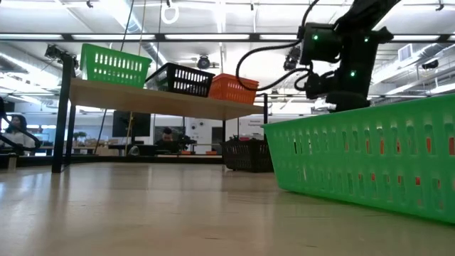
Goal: Stack baskets on shelf by color
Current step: Stack the top green basket on the green basket on the shelf
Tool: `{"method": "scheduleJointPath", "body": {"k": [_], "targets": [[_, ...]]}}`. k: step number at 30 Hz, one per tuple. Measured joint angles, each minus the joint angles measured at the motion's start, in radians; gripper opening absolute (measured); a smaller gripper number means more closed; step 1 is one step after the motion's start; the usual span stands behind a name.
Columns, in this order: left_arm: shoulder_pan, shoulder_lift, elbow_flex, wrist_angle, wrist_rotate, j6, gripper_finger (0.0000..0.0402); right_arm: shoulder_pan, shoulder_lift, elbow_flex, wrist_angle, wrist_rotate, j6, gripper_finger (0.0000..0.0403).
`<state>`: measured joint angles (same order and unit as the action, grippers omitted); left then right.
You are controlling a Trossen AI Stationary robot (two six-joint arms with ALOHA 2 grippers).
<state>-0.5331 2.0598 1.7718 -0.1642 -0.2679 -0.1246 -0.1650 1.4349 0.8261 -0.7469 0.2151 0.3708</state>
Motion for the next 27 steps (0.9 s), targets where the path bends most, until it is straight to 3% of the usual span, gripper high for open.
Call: {"method": "scheduleJointPath", "body": {"k": [7, 14, 19, 27], "targets": [[0.001, 0.0, 0.0, -0.007, 0.0, -0.001, 0.0117, -0.004, 0.069, 0.0, -0.004, 0.02, -0.064, 0.0118], [0.003, 0.0, 0.0, -0.043, 0.0, 0.005, 0.0117, -0.003, 0.065, 0.0, -0.097, 0.03, -0.13, 0.0012], [0.014, 0.0, 0.0, -0.06, -0.013, 0.013, 0.0117, -0.002, -0.014, 0.032, -0.252, 0.076, -0.142, 0.0009], [0.038, 0.002, 0.02, -0.059, -0.06, 0.016, 0.0117, 0.07, -0.116, 0.236, -0.387, 0.137, -0.239, 0.0007]]}}
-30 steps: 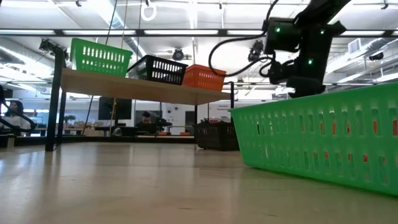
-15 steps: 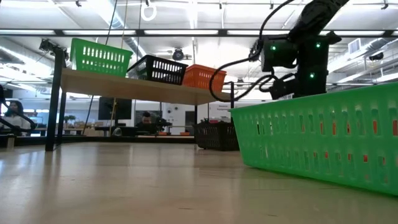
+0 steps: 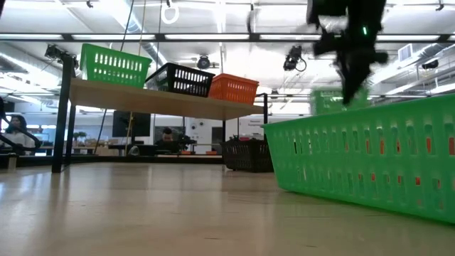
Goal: Stack baskets on shelf by color
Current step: Stack the top green basket on the green basket on the shelf
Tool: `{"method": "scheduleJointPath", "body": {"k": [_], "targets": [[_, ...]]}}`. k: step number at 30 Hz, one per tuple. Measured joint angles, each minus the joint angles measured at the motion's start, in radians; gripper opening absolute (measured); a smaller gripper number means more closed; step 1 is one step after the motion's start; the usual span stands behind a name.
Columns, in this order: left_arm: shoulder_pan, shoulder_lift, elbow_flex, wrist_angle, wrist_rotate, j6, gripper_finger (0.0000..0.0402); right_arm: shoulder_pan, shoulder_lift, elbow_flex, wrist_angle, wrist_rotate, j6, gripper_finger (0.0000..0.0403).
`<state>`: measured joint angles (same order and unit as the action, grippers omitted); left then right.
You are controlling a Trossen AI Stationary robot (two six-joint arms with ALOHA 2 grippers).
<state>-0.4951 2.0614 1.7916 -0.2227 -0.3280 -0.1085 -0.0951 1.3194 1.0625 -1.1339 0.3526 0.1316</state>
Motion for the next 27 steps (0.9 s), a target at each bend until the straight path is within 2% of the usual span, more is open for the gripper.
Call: {"method": "scheduleJointPath", "body": {"k": [7, 12, 15, 22, 27], "targets": [[0.005, 0.0, 0.025, 0.017, -0.002, -0.011, 0.0117, 0.082, 0.036, 0.278, -0.019, 0.073, -0.135, 0.0007], [-0.007, 0.0, 0.026, 0.04, -0.003, -0.02, 0.0117, 0.126, 0.106, 0.465, 0.037, 0.079, -0.276, 0.0007], [-0.012, 0.0, 0.026, 0.039, -0.032, -0.07, 0.0117, 0.138, 0.169, 0.554, 0.094, 0.054, -0.369, 0.0007], [-0.056, 0.0, 0.026, 0.007, -0.099, -0.162, 0.0117, 0.142, 0.318, 0.696, 0.23, -0.108, -0.56, 0.0007], [-0.108, 0.0, 0.026, -0.048, -0.162, -0.209, 0.0117, 0.141, 0.395, 0.761, 0.253, -0.112, -0.677, 0.0007]]}}
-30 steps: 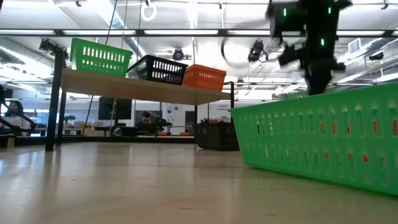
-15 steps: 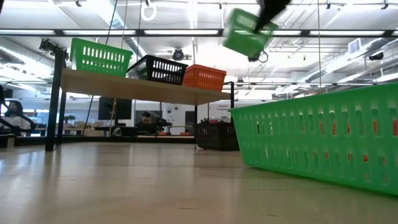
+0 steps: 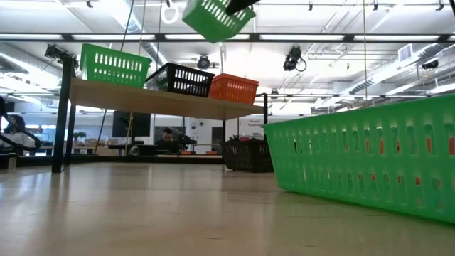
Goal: Stack baskets on shelf by color
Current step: Stack the top green basket on the green basket on the shelf
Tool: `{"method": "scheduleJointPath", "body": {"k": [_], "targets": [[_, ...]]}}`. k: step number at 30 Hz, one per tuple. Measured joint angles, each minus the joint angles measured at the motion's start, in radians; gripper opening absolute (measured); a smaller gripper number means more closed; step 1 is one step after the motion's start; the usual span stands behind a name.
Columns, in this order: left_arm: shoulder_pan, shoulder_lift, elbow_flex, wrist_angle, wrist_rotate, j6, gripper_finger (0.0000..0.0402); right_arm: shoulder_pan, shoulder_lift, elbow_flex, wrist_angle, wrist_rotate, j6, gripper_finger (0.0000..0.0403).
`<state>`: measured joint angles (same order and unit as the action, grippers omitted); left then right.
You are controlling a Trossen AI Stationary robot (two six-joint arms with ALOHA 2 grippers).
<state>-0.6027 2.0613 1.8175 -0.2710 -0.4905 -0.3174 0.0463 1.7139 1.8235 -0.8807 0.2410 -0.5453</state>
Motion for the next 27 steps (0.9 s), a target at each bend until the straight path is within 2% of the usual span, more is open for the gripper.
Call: {"method": "scheduleJointPath", "body": {"k": [4, 11, 16, 20, 24, 25, 27], "targets": [[-0.046, -0.015, -0.001, -0.098, -0.075, -0.045, 0.0117, -0.001, 0.027, 0.012, 0.025, -0.013, -0.039, 0.0007], [-0.176, -0.148, 0.0, -0.409, -0.404, -0.256, 0.0117, -0.001, 0.05, 0.012, 0.054, -0.061, -0.042, 0.0008], [-0.257, -0.252, 0.002, -0.662, -0.528, -0.518, 0.0117, -0.002, 0.052, 0.011, 0.095, -0.133, -0.042, 0.0008], [-0.294, -0.296, 0.001, -0.98, -0.529, -0.832, 0.0117, 0.004, 0.052, 0.011, 0.174, -0.199, -0.034, 0.0008], [-0.312, -0.31, 0.0, -1.303, -0.413, -1.131, 0.0116, 0.007, 0.052, 0.011, 0.24, -0.239, -0.034, 0.0008], [-0.311, -0.312, -0.007, -1.307, -0.377, -1.166, 0.0116, 0.007, 0.052, 0.011, 0.249, -0.24, -0.034, 0.0008], [-0.305, -0.323, -0.027, -1.284, -0.35, -1.117, 0.0116, 0.006, 0.053, 0.011, 0.26, -0.244, -0.035, 0.0008]]}}
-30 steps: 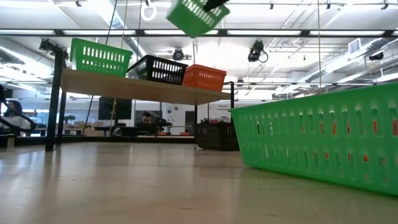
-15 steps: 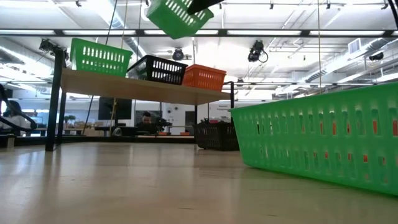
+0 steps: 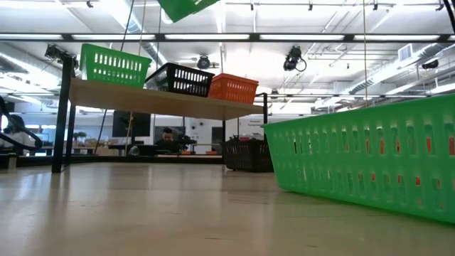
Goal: Stack baskets on shelf by color
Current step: Stack the top green basket on the green basket on the shelf
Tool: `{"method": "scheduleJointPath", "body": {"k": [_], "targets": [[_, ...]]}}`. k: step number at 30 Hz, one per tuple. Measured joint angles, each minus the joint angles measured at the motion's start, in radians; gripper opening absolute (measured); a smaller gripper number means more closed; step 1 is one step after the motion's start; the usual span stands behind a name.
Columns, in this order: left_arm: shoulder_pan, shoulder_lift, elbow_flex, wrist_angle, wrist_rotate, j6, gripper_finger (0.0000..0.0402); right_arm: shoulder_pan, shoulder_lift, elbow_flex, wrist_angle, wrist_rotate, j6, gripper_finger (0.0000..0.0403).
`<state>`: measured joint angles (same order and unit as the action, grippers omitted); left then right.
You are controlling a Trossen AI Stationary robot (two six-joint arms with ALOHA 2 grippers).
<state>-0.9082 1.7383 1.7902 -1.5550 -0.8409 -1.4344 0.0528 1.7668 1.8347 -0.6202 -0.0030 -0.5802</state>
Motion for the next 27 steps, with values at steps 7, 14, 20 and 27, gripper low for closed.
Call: {"method": "scheduleJointPath", "body": {"k": [7, 14, 20, 27], "targets": [[0.022, -0.006, 0.003, -0.014, 0.003, 0.046, 0.0116, 0.002, 0.0, 0.0, -0.073, -0.096, 0.0, 0.0007], [0.037, -0.006, 0.003, -0.016, -0.001, 0.362, 0.0116, 0.054, 0.0, 0.0, -0.363, -0.183, -0.074, 0.0007], [0.042, -0.006, 0.003, -0.003, -0.002, 0.582, 0.0116, 0.147, 0.0, 0.0, -0.481, -0.211, -0.143, 0.0009], [0.045, -0.006, 0.003, 0.064, -0.041, 0.83, 0.0117, 0.278, 0.0, 0.0, -0.494, -0.317, -0.253, 0.0009]]}}
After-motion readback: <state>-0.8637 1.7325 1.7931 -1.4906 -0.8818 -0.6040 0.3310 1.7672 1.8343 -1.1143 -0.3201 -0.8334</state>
